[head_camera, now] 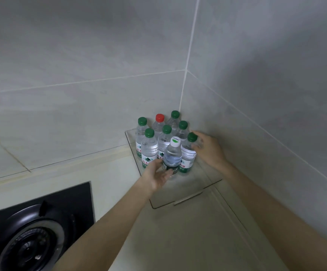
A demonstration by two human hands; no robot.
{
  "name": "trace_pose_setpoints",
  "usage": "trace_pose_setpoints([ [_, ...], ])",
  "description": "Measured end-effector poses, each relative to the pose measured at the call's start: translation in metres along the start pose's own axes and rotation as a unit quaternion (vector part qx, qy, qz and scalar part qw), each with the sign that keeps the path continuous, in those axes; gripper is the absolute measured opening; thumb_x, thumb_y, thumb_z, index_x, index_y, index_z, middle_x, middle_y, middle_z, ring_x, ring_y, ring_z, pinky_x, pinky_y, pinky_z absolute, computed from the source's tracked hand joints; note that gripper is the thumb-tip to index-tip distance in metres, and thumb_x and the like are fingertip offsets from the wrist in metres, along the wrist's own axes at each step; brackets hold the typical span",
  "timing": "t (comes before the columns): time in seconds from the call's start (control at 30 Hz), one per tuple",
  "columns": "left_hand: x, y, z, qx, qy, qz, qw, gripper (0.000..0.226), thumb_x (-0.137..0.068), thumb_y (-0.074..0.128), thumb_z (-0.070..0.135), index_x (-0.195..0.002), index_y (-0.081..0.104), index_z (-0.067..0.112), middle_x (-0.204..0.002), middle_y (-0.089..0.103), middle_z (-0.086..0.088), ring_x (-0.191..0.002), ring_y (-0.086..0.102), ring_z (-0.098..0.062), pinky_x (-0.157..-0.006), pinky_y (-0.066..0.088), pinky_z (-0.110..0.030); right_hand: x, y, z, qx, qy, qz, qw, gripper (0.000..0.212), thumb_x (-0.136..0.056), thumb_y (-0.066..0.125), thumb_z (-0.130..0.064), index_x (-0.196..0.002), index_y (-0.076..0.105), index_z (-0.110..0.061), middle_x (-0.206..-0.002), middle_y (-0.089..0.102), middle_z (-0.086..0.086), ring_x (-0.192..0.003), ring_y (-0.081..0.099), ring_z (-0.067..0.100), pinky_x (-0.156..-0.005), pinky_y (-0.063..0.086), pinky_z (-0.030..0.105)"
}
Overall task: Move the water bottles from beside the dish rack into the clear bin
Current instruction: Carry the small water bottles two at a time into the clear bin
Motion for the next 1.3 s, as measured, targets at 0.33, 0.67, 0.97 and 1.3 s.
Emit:
trace_pose_setpoints([
  [0.33,0.089,0.005,0.025,-0.15,0.105,-0.045,0.982,0.015,-0.097,0.048,0.018,-0.111,0.054,0.015,-0.096,0.062,-0.002,-0.081,0.062,-0.02,-0.077,0.051,-0.034,0.056,-0.047,-0.041,-0.137,0.002,-0.004,0.991,0.049,-0.087,0.065,-0.005,-0.134,0.052,-0.01,-0.126,0.064,0.011,-0.107,0.06,0.016,-0.086,0.038,0.014],
  [0.67,0.226,-0.025,-0.002,-0.217,0.258,0.002,0.941,0.017,-0.096,0.05,0.017,-0.111,0.059,0.016,-0.104,0.065,-0.001,-0.093,0.062,-0.022,-0.086,0.051,-0.035,0.155,-0.074,-0.073,-0.255,-0.068,-0.048,0.963,0.046,-0.088,0.064,-0.003,-0.13,0.051,-0.014,-0.115,0.066,0.01,-0.105,0.064,0.02,-0.072,0.047,0.012],
  [0.97,0.365,-0.116,-0.059,-0.239,0.332,0.109,0.906,0.024,-0.098,0.049,0.021,-0.122,0.056,0.019,-0.118,0.064,-0.002,-0.101,0.064,-0.021,-0.088,0.052,-0.035,0.255,-0.043,-0.143,-0.273,-0.145,-0.176,0.934,0.037,-0.09,0.062,-0.004,-0.125,0.055,-0.013,-0.114,0.065,0.007,-0.098,0.062,0.016,-0.084,0.05,0.019],
  [1.3,0.57,-0.27,-0.121,-0.17,0.426,0.237,0.857,0.031,-0.098,0.052,0.02,-0.128,0.055,0.018,-0.122,0.064,-0.003,-0.107,0.064,-0.023,-0.089,0.053,-0.035,0.416,0.036,-0.3,-0.282,-0.261,-0.344,0.857,0.035,-0.089,0.064,-0.007,-0.119,0.058,-0.023,-0.107,0.068,-0.004,-0.094,0.066,0.008,-0.088,0.049,0.02],
])
Point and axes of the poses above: each hand's wrist, its own x-axis away from the middle knuckle, its own y-axis out of the palm, z = x × y, the point moved 5 cm from there along -x, towards the middle knuckle
